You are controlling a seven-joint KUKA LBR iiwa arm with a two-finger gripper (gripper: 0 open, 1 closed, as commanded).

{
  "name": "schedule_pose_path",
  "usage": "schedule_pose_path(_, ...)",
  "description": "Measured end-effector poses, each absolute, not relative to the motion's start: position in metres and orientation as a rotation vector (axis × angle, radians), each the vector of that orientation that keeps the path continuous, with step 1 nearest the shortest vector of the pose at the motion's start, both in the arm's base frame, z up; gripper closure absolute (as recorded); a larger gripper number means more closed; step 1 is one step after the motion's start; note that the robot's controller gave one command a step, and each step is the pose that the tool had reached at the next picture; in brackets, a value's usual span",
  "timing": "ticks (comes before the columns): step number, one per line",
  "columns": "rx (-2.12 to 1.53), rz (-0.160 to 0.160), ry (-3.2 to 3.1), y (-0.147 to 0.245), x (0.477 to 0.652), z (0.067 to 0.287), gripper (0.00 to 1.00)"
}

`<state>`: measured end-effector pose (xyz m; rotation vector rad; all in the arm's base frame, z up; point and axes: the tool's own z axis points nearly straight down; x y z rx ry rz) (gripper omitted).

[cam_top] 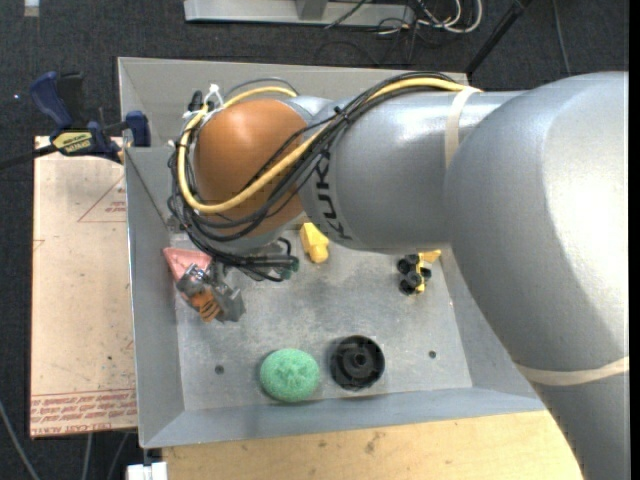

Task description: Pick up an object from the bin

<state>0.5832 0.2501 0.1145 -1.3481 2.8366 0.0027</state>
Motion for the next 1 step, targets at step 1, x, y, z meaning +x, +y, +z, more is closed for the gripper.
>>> schedule_pose_path(1, -1.348, 0.003, 2.838, 0.2501, 0.5827, 0.131, 1.0)
